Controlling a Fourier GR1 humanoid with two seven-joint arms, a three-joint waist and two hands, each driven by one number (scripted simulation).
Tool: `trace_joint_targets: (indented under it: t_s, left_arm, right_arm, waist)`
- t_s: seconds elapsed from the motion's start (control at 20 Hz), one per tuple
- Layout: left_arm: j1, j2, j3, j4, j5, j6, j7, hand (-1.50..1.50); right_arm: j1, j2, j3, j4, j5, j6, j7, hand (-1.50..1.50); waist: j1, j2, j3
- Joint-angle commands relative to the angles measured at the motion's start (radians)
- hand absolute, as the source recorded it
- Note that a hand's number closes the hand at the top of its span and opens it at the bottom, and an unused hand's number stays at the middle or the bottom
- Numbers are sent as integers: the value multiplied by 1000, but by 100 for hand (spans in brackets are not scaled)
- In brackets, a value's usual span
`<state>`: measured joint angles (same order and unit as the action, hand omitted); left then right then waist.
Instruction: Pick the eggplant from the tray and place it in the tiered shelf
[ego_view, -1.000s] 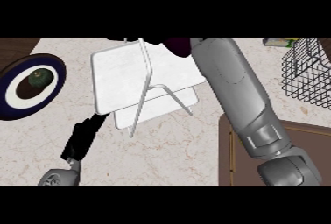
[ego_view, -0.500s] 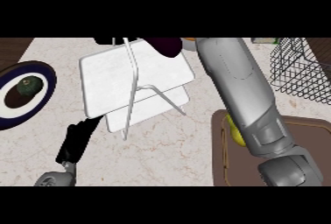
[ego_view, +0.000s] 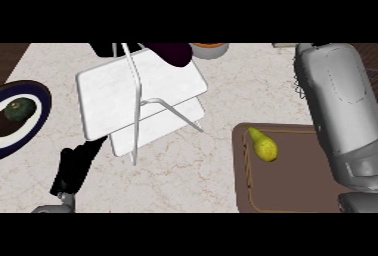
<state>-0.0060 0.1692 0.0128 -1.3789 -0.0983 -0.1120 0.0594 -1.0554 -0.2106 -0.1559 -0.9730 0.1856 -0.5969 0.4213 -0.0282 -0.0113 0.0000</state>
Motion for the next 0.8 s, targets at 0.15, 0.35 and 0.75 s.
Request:
trace_joint_targets:
  t_s: [0.15, 0.35, 0.75]
  left_arm:
    - [18, -19, -4, -47, 0, 14, 1, 0]
    - [27, 0, -2, -34, -2, -14, -20, 0]
    - [22, -40, -45, -91, -32, 0, 40, 0]
  right_arm:
    - [300, -192, -51, -331, -111, 228, 12, -150]
    - [431, -249, -87, -502, -175, 321, 55, -150]
    - [504, -336, -171, -398, -251, 492, -86, -150]
  waist:
    - [-1, 3, 1]
    - [14, 7, 0]
    - [35, 12, 0]
